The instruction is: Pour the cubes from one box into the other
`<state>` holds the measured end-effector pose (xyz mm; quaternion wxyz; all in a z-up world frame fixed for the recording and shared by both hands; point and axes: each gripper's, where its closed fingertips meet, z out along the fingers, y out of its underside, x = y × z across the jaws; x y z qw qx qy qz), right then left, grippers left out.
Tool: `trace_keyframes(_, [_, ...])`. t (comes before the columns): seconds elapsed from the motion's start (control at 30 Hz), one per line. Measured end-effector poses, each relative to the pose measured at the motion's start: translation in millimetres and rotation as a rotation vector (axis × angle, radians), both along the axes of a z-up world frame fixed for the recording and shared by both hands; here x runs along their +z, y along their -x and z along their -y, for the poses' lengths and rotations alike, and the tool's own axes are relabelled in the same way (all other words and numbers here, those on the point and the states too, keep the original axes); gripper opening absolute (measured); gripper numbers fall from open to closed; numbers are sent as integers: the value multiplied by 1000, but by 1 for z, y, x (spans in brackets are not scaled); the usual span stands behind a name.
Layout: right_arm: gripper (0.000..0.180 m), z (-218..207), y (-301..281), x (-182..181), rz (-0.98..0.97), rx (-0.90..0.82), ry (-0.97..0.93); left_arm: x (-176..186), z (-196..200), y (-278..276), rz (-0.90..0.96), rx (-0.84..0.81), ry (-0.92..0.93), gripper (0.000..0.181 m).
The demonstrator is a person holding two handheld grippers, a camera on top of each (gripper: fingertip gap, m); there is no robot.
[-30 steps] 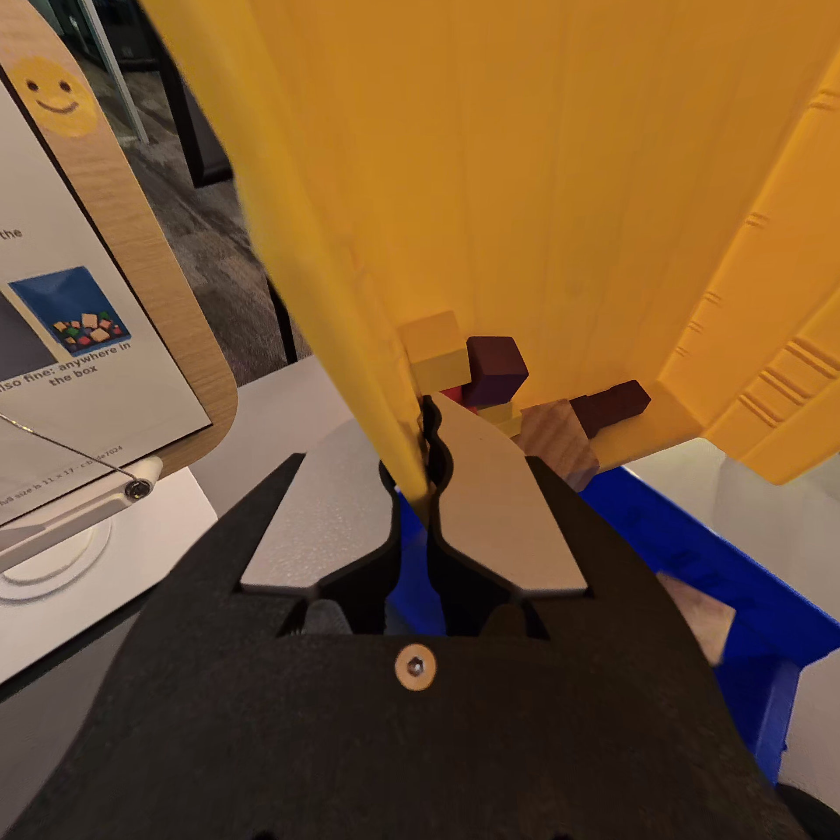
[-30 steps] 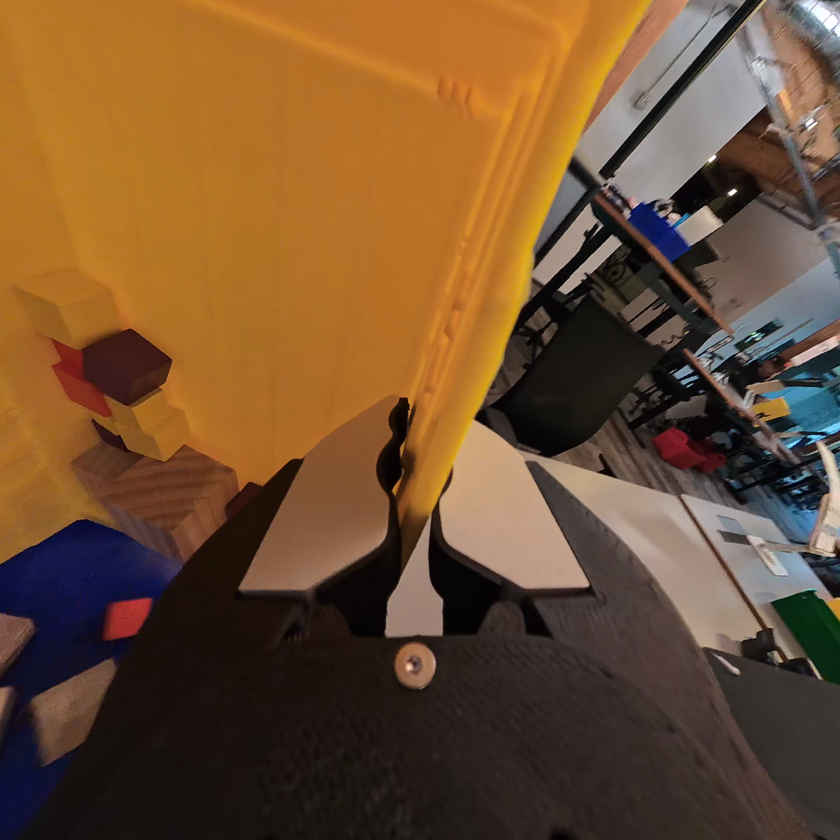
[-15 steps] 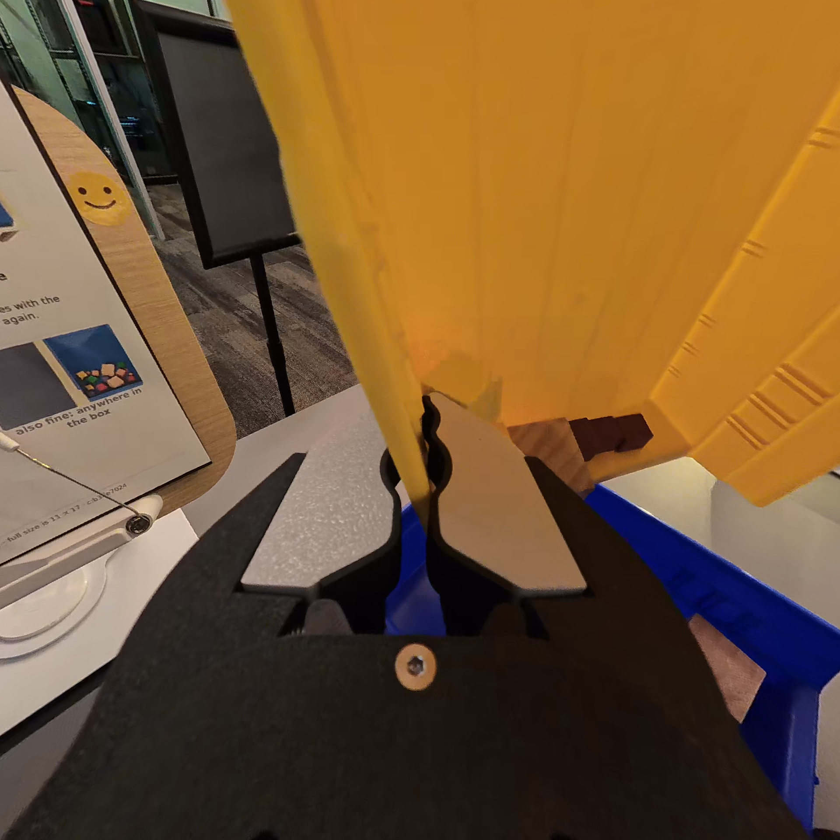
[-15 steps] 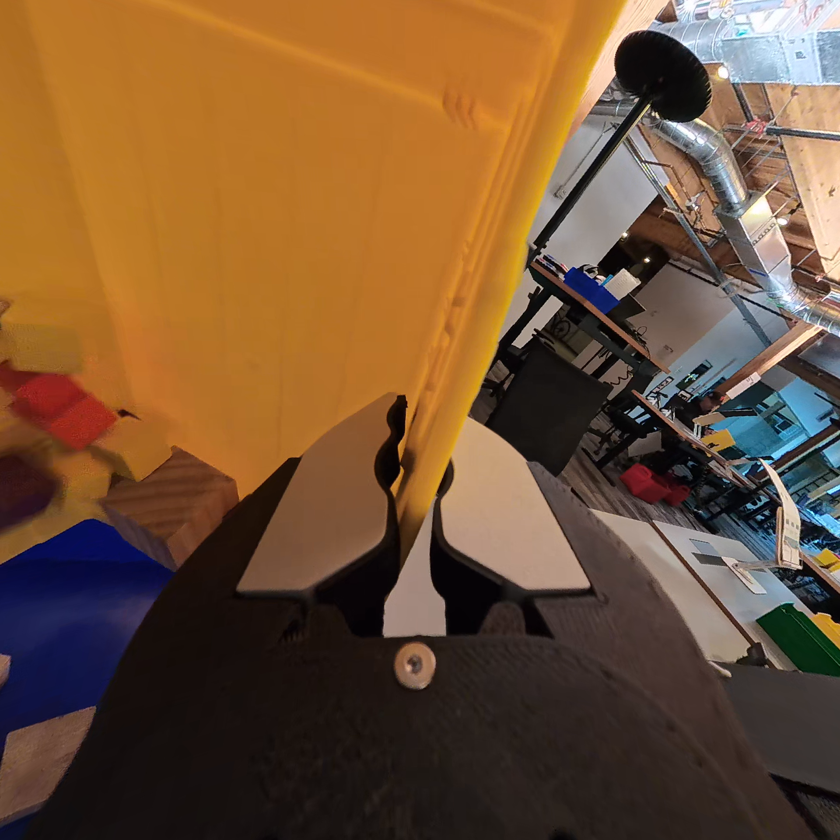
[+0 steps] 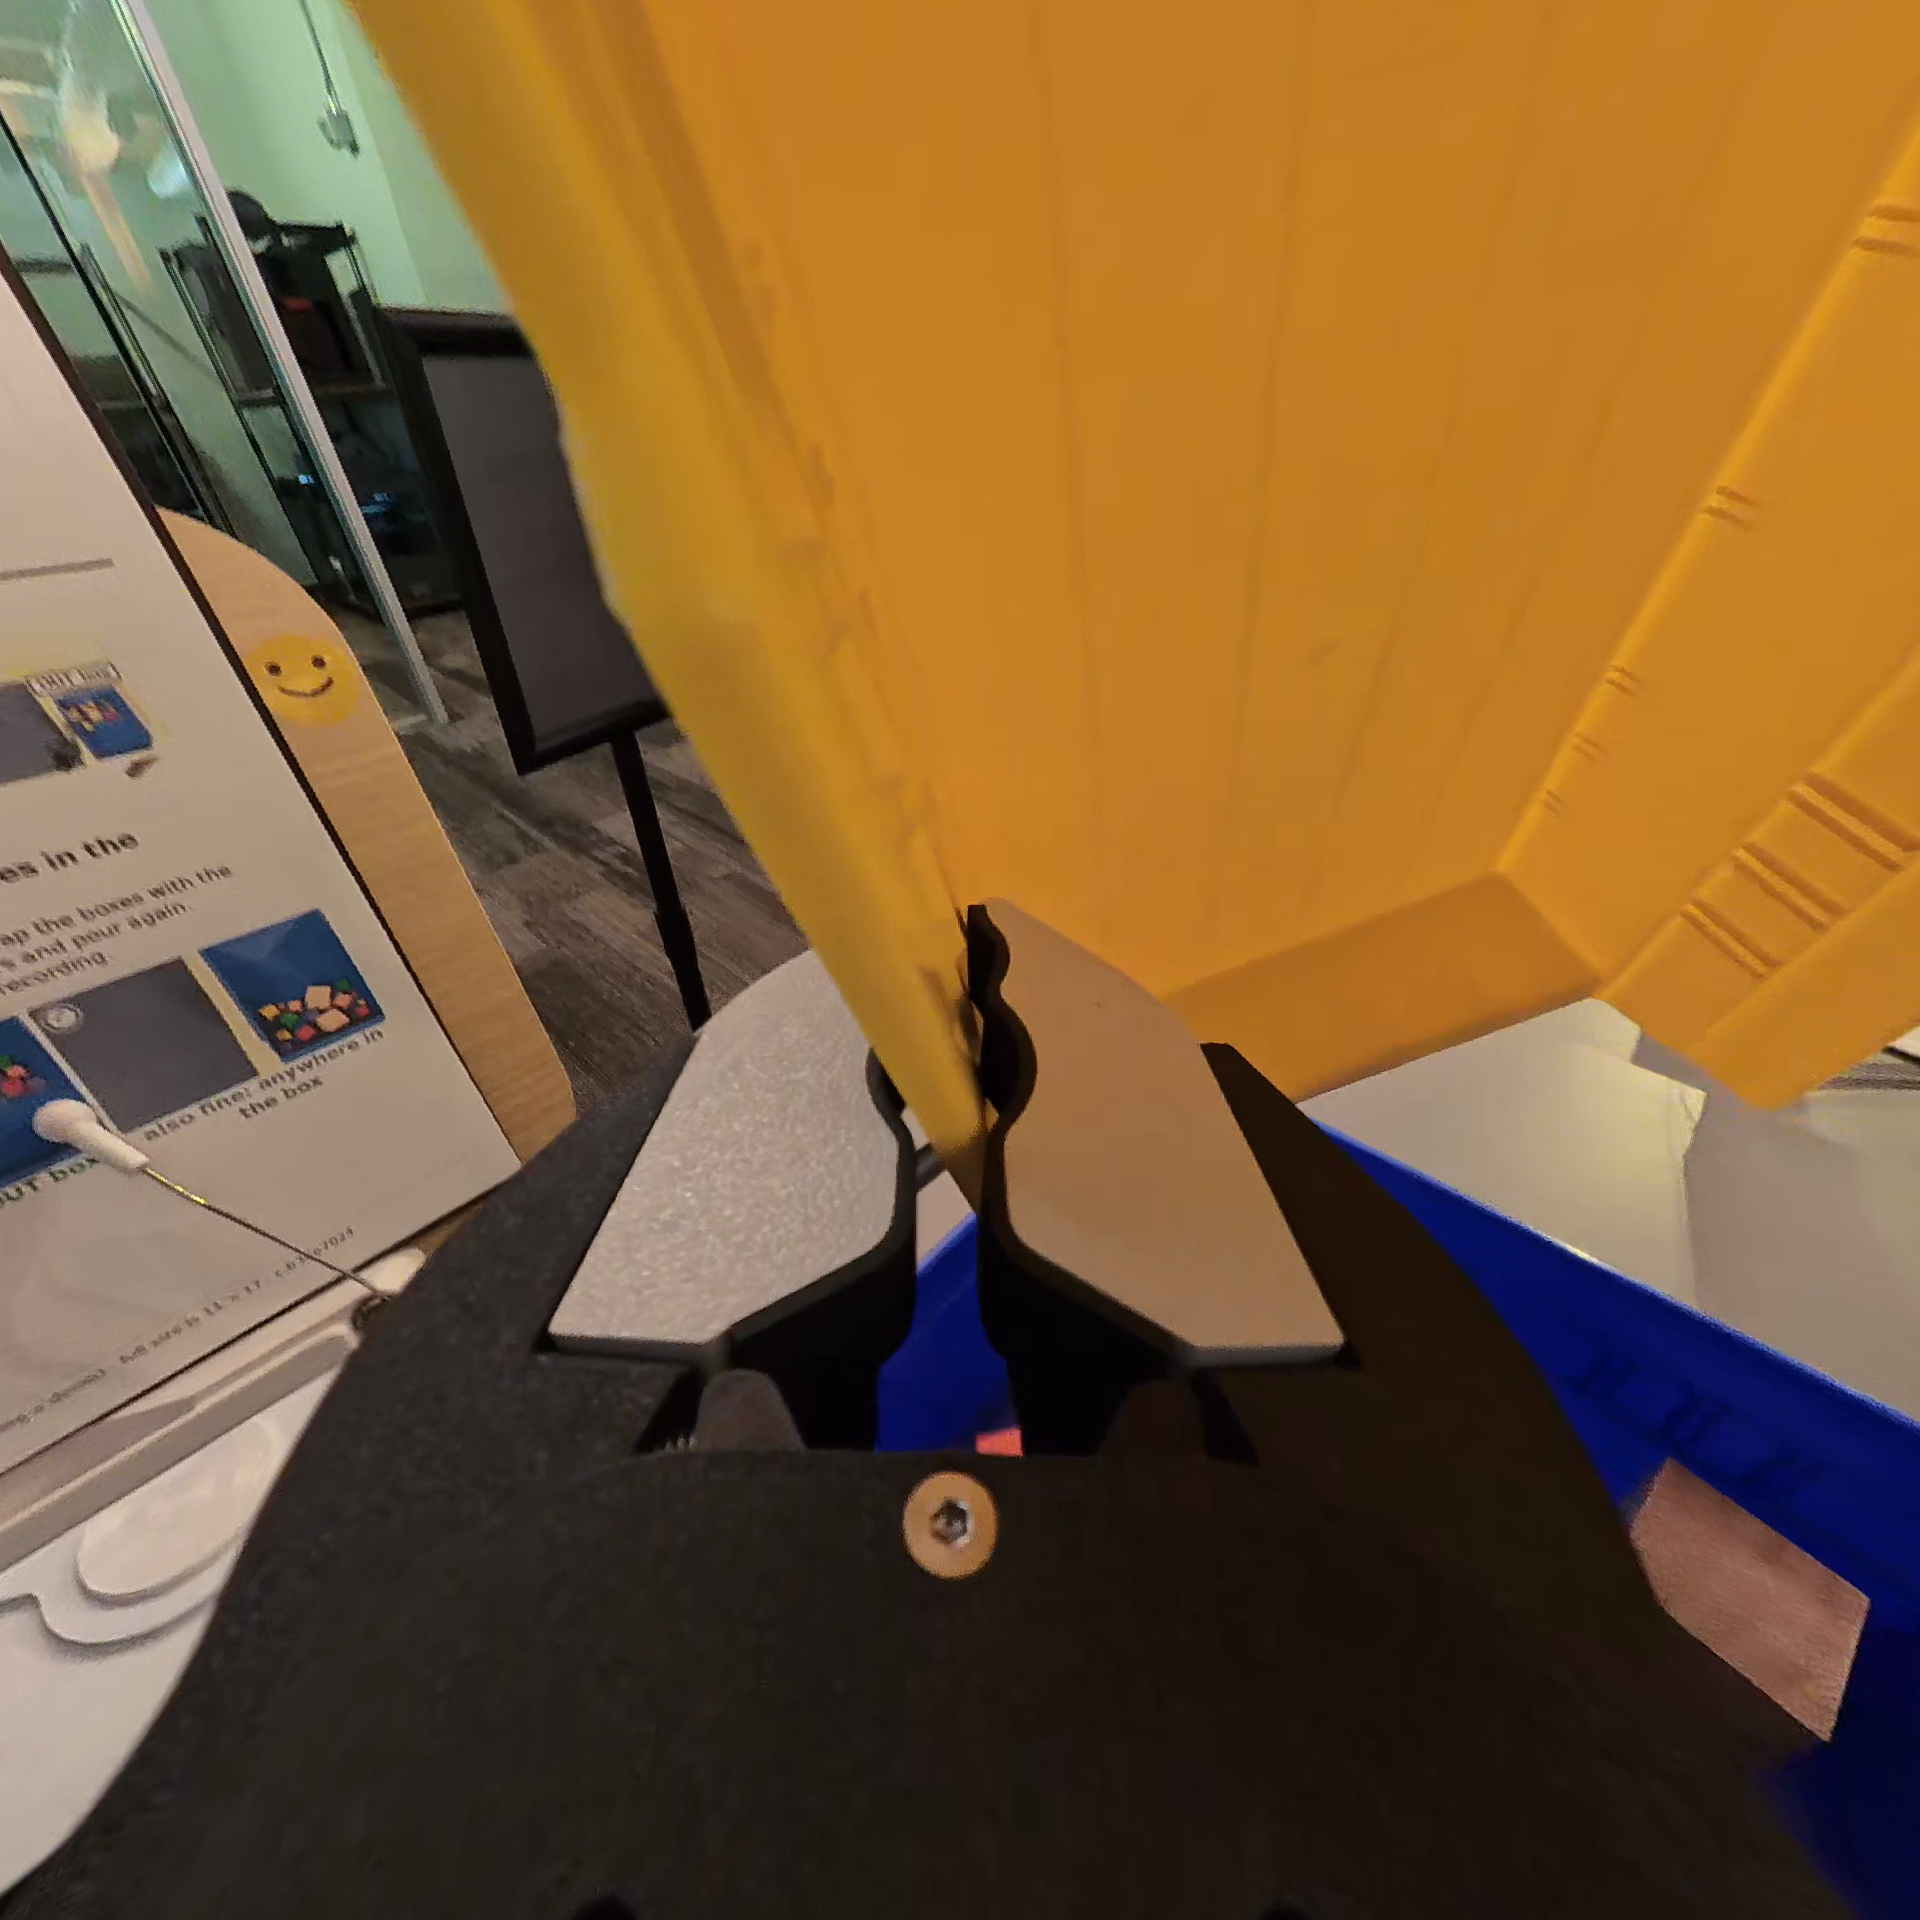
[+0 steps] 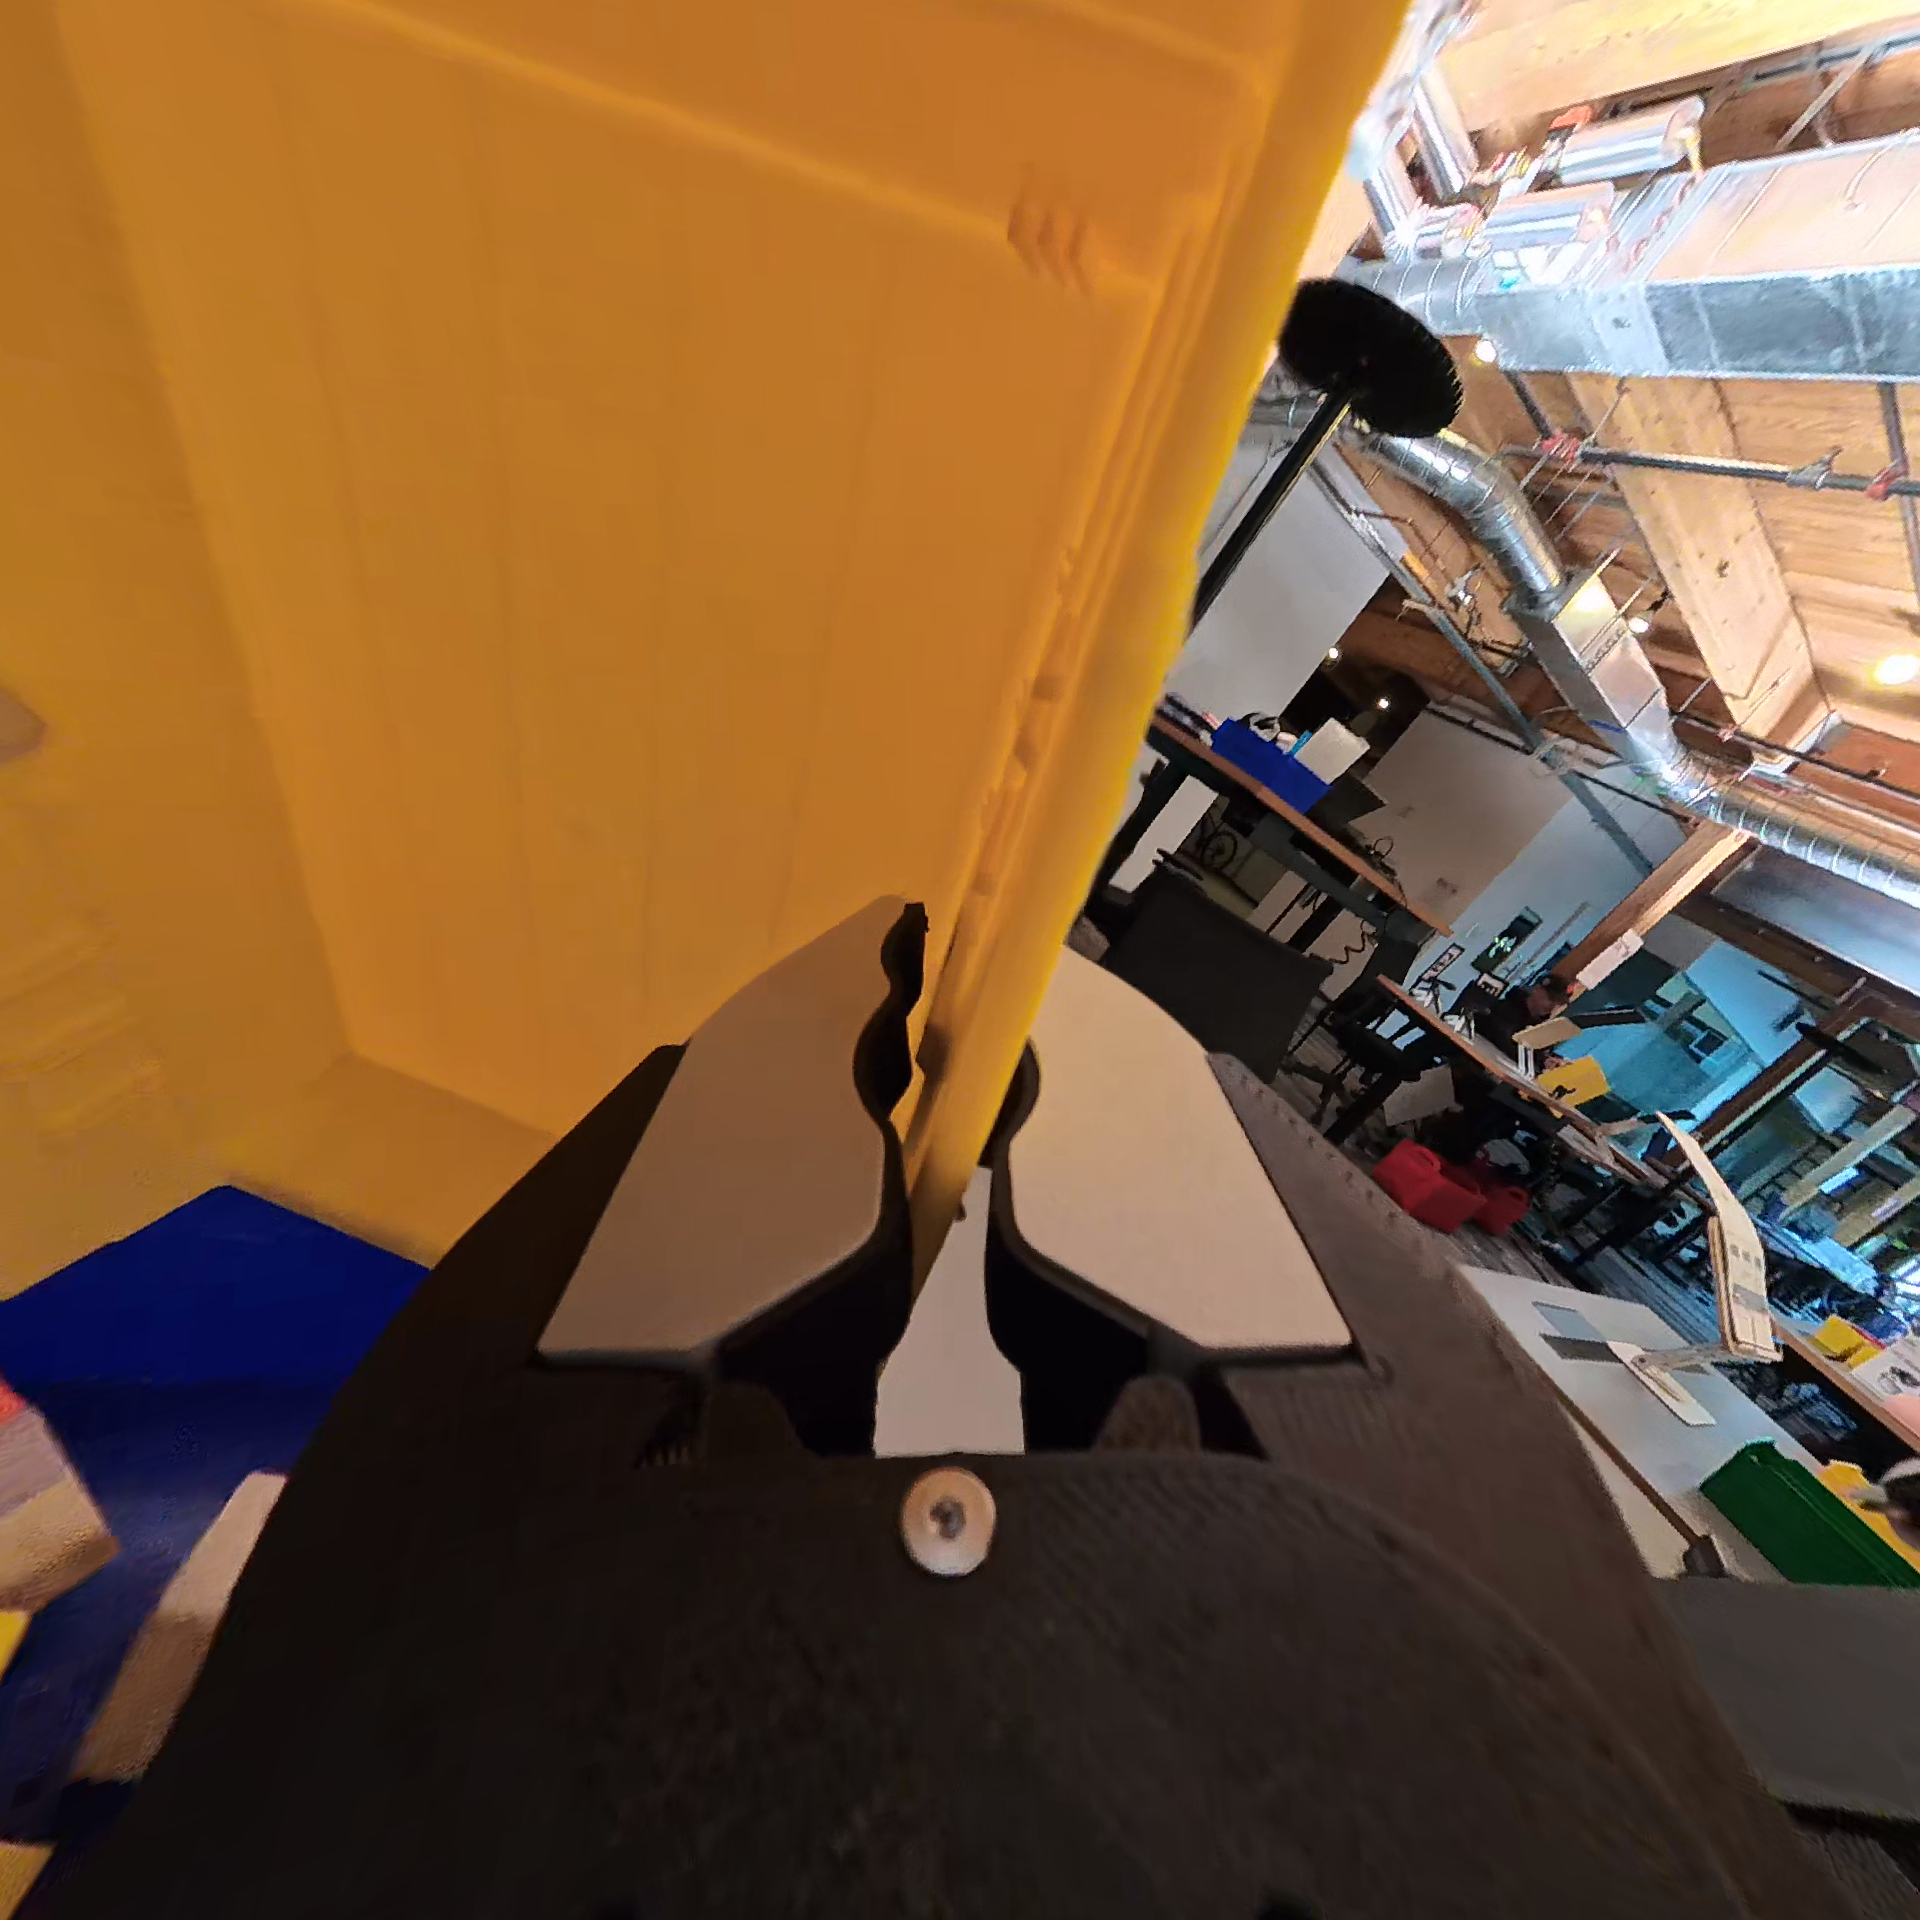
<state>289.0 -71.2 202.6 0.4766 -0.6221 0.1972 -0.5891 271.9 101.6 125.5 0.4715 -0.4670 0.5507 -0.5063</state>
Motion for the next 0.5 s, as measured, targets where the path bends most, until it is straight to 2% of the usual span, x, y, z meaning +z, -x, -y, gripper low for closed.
trace_keyframes(0.03, [9, 1, 3, 3, 18, 7, -11, 3, 2, 3, 19, -1, -11, 6])
trace_keyframes(0.13, [8, 7, 13, 12, 69, 22, -35, 12, 8, 13, 73, 8, -33, 7])
trace_keyframes(0.27, [5, 18, 1, 30, 7, 20, 4, 10, 33, 15, -36, -70, -1, 15])
trace_keyframes(0.37, [5, 25, -27, 47, -153, 32, 84, 7, 65, 15, -172, -200, 26, 28])
trace_keyframes(0.5, [5, 63, -75, 36, -488, -92, 244, 35, 81, 36, -100, -291, 124, 44])
